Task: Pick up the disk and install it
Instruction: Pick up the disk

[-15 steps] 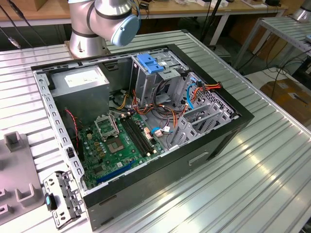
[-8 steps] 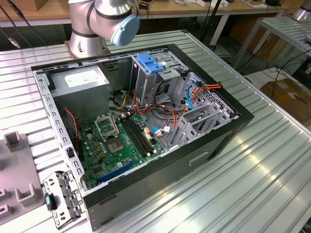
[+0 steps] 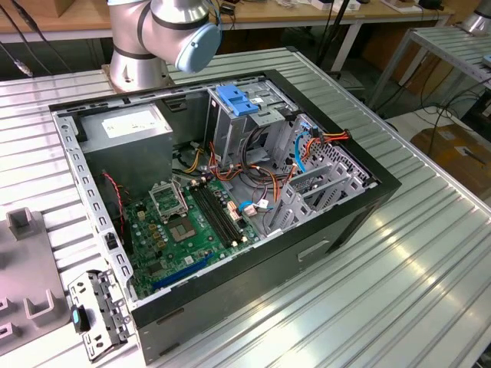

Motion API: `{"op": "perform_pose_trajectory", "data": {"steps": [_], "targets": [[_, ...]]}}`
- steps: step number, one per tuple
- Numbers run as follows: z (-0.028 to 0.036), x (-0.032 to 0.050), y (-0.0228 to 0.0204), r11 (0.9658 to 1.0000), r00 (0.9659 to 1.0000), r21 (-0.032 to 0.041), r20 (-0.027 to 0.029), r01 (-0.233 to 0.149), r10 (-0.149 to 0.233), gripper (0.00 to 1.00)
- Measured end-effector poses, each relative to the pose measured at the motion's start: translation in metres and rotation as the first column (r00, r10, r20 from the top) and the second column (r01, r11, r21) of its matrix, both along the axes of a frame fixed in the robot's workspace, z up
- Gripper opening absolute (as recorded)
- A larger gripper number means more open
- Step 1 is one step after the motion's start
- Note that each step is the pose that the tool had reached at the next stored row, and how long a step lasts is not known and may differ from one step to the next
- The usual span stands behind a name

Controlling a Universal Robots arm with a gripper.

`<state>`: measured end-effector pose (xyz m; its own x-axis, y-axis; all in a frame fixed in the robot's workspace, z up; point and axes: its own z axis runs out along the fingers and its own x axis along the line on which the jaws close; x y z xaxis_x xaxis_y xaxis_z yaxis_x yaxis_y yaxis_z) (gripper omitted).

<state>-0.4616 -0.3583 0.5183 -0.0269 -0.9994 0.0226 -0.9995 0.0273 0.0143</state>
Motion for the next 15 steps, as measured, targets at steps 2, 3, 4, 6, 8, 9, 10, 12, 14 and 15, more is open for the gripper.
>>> {"op": "perform_pose_trajectory", "data": {"steps": [2, 3, 4, 6, 8, 9, 10, 12, 14, 15], "targets": [[-0.0001, 0.0036, 0.0, 1.0, 1.0, 0.0, 0.0001, 0.0, 0.0, 0.37], [0.0, 0.0052, 0.0, 1.0, 1.0, 0.0, 0.0001, 0.0, 0.0, 0.37], [0.0, 0.0071, 0.0, 1.0, 1.0, 0.0, 0.0001, 0.0, 0.0, 0.37], [0.0, 0.0112, 0.0, 1.0, 1.0, 0.0, 0.0, 0.0, 0.0, 0.37], [0.0, 0.0136, 0.0, 1.0, 1.0, 0.0, 0.0, 0.0, 0.0, 0.37], [-0.0001, 0.0149, 0.0, 1.0, 1.0, 0.0, 0.0001, 0.0, 0.0, 0.37], [-0.0001, 0.0163, 0.0, 1.0, 1.0, 0.0, 0.0001, 0.0, 0.0, 0.37], [-0.0001, 0.0198, 0.0, 1.0, 1.0, 0.0, 0.0001, 0.0, 0.0, 0.37], [0.0, 0.0221, 0.0, 1.0, 1.0, 0.0, 0.0001, 0.0, 0.0, 0.37], [0.0, 0.0235, 0.0, 1.0, 1.0, 0.0, 0.0, 0.0, 0.0, 0.37]]}}
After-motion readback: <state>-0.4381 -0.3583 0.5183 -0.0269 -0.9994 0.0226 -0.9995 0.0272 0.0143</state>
